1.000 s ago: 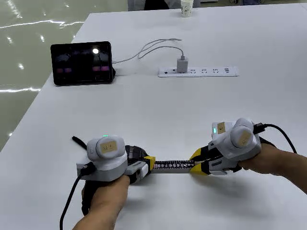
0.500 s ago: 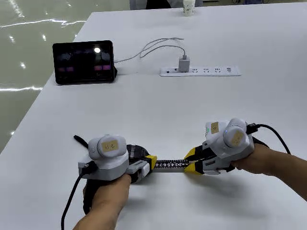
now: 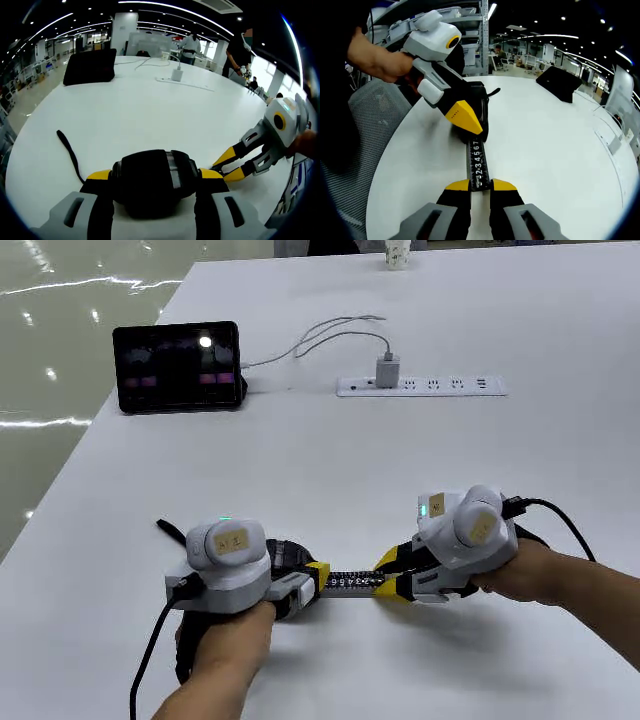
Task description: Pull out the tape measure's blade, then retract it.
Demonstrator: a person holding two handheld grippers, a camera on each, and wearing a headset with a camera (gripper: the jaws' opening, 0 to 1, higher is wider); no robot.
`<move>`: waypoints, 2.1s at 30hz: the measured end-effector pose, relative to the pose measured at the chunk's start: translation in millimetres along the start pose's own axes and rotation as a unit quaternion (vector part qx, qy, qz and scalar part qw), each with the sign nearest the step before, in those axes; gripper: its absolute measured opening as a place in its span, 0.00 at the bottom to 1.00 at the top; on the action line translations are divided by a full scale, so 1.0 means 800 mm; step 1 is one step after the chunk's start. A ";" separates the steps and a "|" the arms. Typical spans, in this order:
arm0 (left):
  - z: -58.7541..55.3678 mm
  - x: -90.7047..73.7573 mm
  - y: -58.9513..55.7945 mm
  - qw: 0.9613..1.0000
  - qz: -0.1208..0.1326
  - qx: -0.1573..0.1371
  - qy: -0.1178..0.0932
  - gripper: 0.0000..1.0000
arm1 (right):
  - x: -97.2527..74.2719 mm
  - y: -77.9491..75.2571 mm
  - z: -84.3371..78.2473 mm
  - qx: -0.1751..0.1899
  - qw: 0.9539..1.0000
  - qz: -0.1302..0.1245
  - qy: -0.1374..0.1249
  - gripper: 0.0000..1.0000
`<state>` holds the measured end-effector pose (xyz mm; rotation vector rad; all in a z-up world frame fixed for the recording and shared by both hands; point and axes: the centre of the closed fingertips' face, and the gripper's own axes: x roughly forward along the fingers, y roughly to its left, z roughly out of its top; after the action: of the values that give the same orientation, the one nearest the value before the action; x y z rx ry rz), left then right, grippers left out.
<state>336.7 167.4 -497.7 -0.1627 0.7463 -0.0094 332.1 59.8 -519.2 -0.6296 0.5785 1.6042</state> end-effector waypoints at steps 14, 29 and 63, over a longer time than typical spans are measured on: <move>0.000 0.001 0.000 1.000 -0.001 -0.002 0.001 0.60 | 0.012 0.000 0.009 -0.003 1.000 -0.001 -0.006 0.10; 0.001 0.001 0.000 1.000 -0.002 -0.003 0.001 0.60 | 0.024 0.001 0.022 -0.008 1.000 0.001 -0.011 0.10; 0.001 -0.001 0.001 1.000 -0.007 -0.008 0.001 0.60 | 0.055 0.005 0.052 -0.025 1.000 0.004 -0.019 0.10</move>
<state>336.6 167.9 -497.0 -0.1837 0.7477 -0.0174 321.2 119.7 -519.6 -0.6325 0.5149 1.6379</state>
